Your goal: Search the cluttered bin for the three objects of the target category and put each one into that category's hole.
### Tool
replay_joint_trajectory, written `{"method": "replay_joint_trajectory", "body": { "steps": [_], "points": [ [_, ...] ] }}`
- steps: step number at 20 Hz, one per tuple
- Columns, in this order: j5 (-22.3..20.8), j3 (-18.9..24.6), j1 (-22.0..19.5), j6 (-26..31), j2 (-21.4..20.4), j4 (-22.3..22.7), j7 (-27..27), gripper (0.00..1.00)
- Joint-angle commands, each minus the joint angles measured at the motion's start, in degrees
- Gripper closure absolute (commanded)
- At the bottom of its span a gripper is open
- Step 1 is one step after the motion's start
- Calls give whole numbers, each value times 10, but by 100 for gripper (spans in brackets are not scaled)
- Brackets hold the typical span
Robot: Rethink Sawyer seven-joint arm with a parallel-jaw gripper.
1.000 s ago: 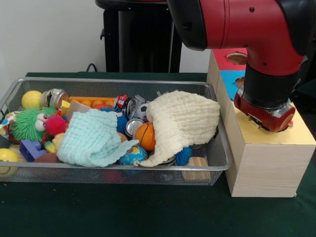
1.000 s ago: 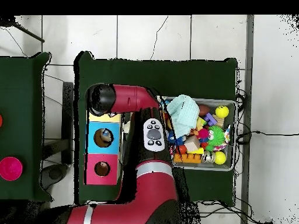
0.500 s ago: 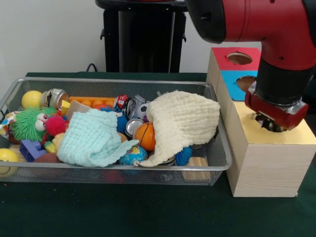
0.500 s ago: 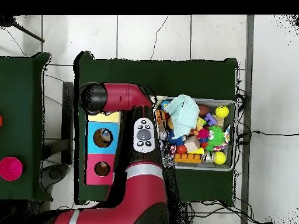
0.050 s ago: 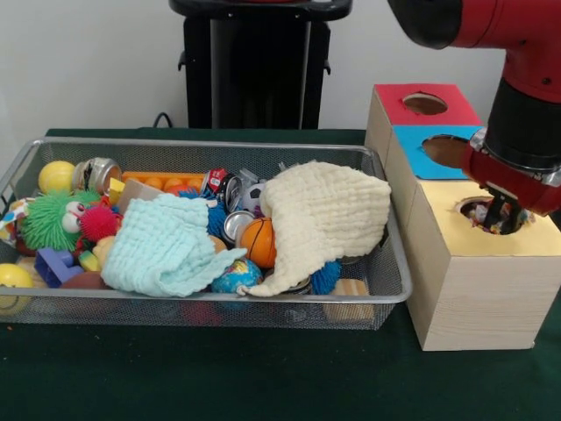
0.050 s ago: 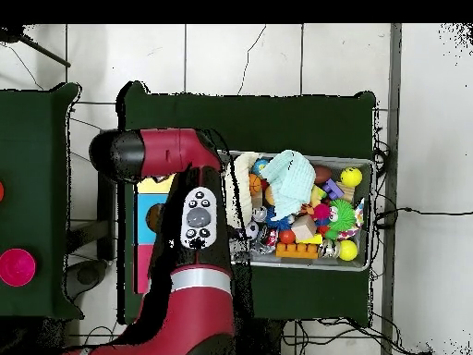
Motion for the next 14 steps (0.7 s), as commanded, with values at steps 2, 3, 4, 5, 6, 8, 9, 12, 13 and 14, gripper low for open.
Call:
{"method": "replay_joint_trajectory", "body": {
  "steps": [2, 3, 4, 5, 6, 8, 9, 12, 13, 14],
  "points": [
    [35, 3, 8, 33, -6, -18, 107, 100],
    [36, 3, 8, 31, -4, -17, 106, 100],
    [36, 1, 9, 28, -4, -16, 105, 100],
    [35, 0, 10, 28, -4, -16, 102, 100],
    [33, -4, 12, 33, -3, -20, 102, 100],
    [31, -7, 13, 35, -1, -24, 99, 100],
    [33, -8, 13, 36, -1, -22, 103, 100],
    [33, -10, 13, 29, -1, -18, 100, 100],
    [33, -13, 15, 28, 0, -18, 103, 100],
    [38, -14, 15, 31, 1, -19, 104, 0]
  ]
}}
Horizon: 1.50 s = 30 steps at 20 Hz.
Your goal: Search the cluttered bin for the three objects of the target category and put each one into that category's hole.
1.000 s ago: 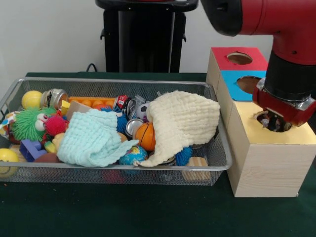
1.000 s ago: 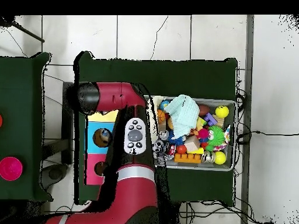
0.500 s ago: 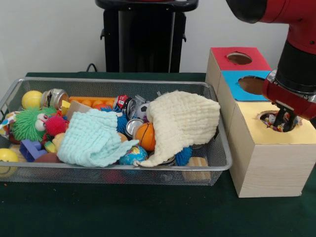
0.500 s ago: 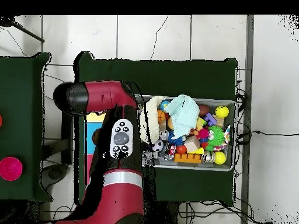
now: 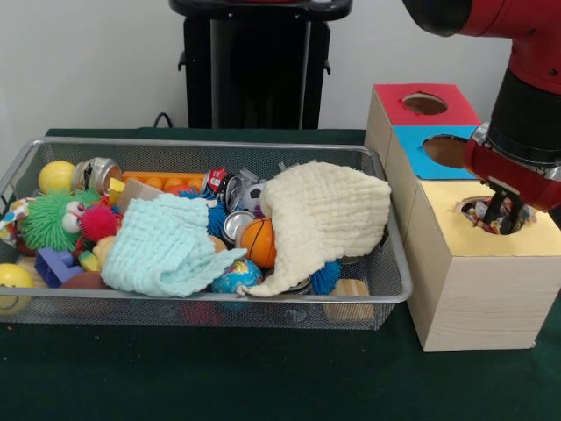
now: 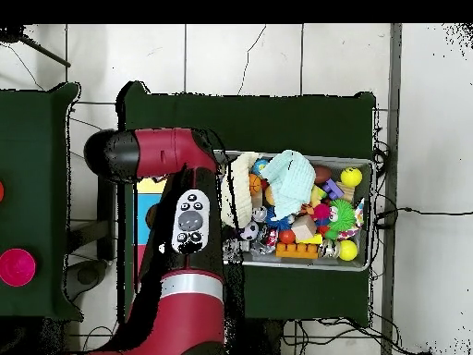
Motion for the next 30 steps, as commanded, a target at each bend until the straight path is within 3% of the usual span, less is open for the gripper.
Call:
{"method": "replay_joint_trajectory", "body": {
  "steps": [1, 15, 23, 30],
  "points": [
    [30, 8, 3, 30, 0, -14, 104, 0],
    [45, 3, 7, 22, 5, -9, 113, 0],
    [56, -21, 28, 74, -26, -27, 138, 0],
    [63, -27, 30, 97, -35, -39, 128, 0]
  ]
}}
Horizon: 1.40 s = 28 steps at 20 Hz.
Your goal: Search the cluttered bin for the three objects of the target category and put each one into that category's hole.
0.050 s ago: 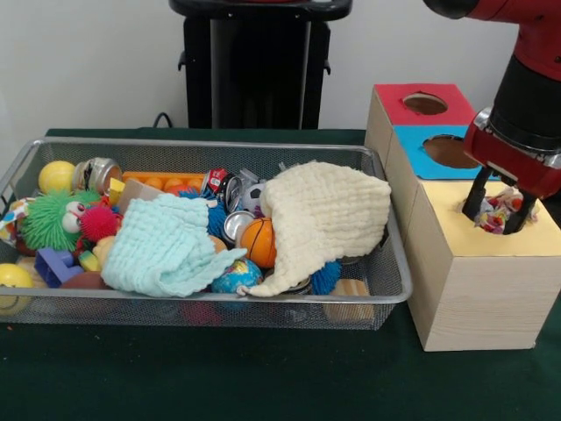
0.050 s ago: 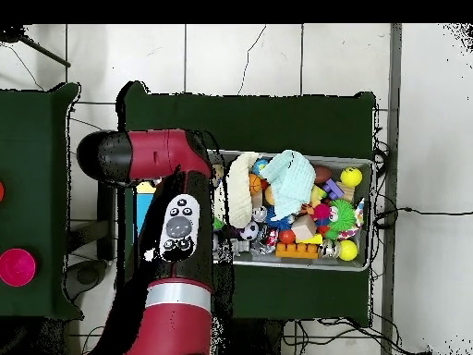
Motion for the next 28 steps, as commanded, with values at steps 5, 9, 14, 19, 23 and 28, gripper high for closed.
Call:
{"method": "replay_joint_trajectory", "body": {
  "steps": [5, 9, 14, 19, 23, 28],
  "points": [
    [43, -2, 16, 76, -34, -49, 134, 0],
    [44, -5, 21, 71, -33, -51, 136, 0],
    [41, -10, 24, 49, -28, -44, 127, 0],
    [51, -10, 24, 38, -28, -35, 131, 100],
    [52, -10, 19, 23, -29, -28, 119, 100],
    [51, -9, 18, 37, -23, -40, 114, 100]
  ]
}}
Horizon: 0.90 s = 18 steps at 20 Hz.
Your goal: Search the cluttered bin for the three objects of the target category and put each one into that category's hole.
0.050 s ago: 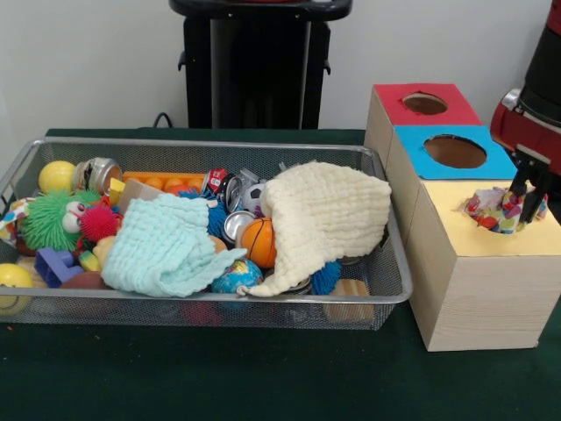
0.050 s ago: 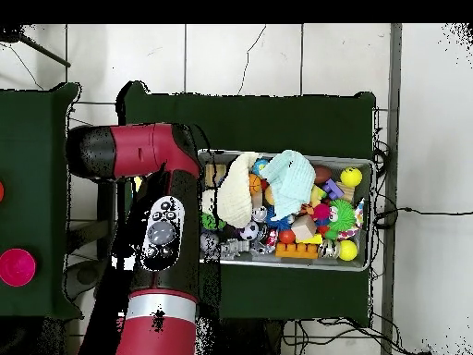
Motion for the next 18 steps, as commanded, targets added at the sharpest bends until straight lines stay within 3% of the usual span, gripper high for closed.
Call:
{"method": "replay_joint_trajectory", "body": {
  "steps": [1, 18],
  "points": [
    [38, 20, -6, 26, -17, -13, 113, 100],
    [34, 27, -28, 54, -46, -13, 67, 100]
  ]
}}
